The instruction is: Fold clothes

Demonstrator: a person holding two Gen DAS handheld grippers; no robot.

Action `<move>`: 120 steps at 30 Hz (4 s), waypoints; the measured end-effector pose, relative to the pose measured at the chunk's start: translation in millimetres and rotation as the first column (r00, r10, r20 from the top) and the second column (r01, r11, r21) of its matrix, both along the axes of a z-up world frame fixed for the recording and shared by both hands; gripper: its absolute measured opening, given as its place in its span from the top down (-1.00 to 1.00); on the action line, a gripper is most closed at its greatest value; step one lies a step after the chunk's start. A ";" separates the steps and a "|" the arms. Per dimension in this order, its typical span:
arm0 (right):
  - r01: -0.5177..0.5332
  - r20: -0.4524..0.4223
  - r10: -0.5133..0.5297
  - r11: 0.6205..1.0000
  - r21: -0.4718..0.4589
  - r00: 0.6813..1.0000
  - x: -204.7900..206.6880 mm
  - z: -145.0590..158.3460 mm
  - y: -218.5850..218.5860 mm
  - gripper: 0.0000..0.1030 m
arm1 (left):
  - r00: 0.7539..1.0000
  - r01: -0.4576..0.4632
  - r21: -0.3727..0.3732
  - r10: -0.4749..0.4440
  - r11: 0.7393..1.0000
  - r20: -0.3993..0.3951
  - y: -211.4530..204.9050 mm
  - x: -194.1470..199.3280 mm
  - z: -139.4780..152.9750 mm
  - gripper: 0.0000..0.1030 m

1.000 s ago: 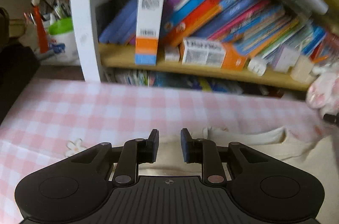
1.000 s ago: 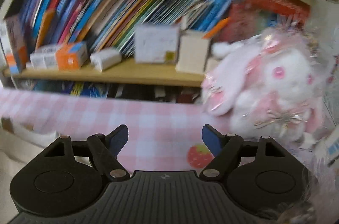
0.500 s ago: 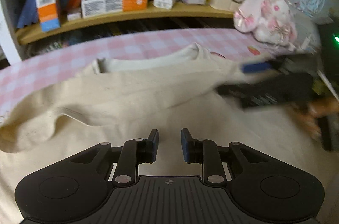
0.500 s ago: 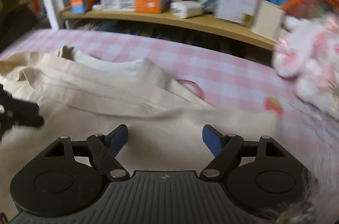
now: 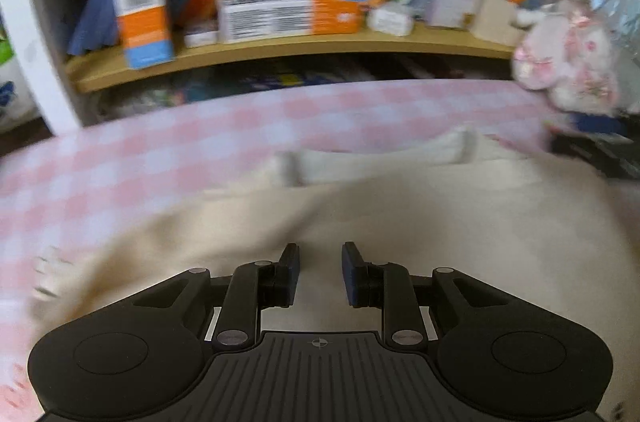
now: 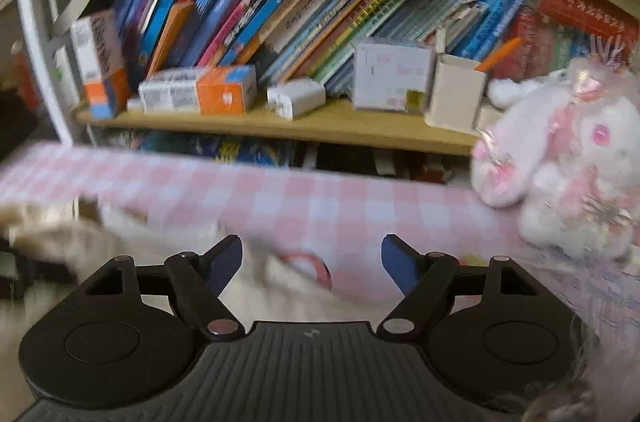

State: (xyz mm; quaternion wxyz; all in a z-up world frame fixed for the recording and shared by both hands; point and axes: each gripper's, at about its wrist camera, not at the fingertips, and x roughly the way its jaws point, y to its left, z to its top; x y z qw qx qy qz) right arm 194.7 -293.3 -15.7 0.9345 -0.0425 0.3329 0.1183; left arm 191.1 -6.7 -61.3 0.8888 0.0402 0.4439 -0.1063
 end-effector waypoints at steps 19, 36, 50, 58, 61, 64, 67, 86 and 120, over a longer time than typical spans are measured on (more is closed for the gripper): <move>0.115 -0.120 -0.117 0.993 -0.027 0.986 1.0 -34.7 -64.0 0.13 | 0.959 -0.272 0.073 0.264 0.960 0.098 80.6 -56.2 28.5 0.51; 0.226 -0.045 -0.230 0.970 -0.089 0.972 -11.0 -23.1 -61.2 -0.07 | 0.922 -0.374 -0.015 0.373 0.927 0.104 105.1 -132.6 34.7 0.38; 0.167 0.126 -0.155 0.981 -0.095 0.980 -135.0 0.0 -11.0 -1.00 | 0.922 -0.331 -0.053 0.335 0.942 0.192 92.3 -189.8 36.0 -0.33; 0.200 0.100 -0.185 0.966 -0.167 0.978 -188.6 -13.9 25.5 -1.00 | 0.927 -0.332 -0.156 0.352 0.930 0.127 107.8 -231.5 27.6 -0.33; 0.213 0.059 -0.207 0.969 -0.128 0.977 -203.4 -17.1 33.3 -1.00 | 0.923 -0.349 -0.179 0.371 0.920 0.104 112.2 -243.9 25.3 -0.34; 0.227 0.018 -0.226 0.970 -0.089 0.974 -218.3 -20.4 41.2 -1.00 | 0.923 -0.351 -0.195 0.373 0.916 0.092 113.0 -253.3 24.6 -0.38; 0.236 -0.018 -0.237 0.970 -0.050 0.971 -232.4 -22.6 49.9 -1.00 | 0.926 -0.348 -0.213 0.371 0.913 0.077 113.6 -258.6 24.4 -0.38; 0.160 -0.037 -0.161 0.986 -0.037 0.986 -255.4 -11.6 97.7 -1.00 | 0.847 -0.513 -0.522 0.501 0.682 -0.177 158.9 -265.6 8.6 -0.23; 0.204 -0.122 -0.202 0.979 0.001 0.972 -271.1 -6.5 89.2 -0.23 | 0.582 -0.720 -0.677 0.663 0.153 -0.470 197.6 -270.2 -31.2 0.96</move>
